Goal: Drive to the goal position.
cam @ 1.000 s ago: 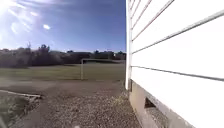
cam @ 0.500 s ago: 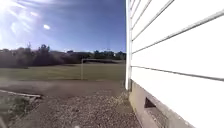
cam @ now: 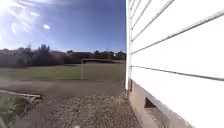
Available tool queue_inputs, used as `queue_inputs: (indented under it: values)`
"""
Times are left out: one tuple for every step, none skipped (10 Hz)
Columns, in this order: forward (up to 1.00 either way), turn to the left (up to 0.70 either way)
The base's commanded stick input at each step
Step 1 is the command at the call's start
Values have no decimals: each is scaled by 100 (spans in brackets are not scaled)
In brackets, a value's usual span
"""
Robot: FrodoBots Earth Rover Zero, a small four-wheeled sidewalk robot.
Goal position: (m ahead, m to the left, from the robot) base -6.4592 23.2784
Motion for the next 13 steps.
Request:
queue_inputs:
  values:
    - [5,0]
    - [5,0]
    - [5,0]
    - [5,0]
    - [5,0]
    - [5,0]
    - [5,0]
    - [5,0]
    - [5,0]
    - [5,0]
    - [5,0]
    - [5,0]
    - [5,0]
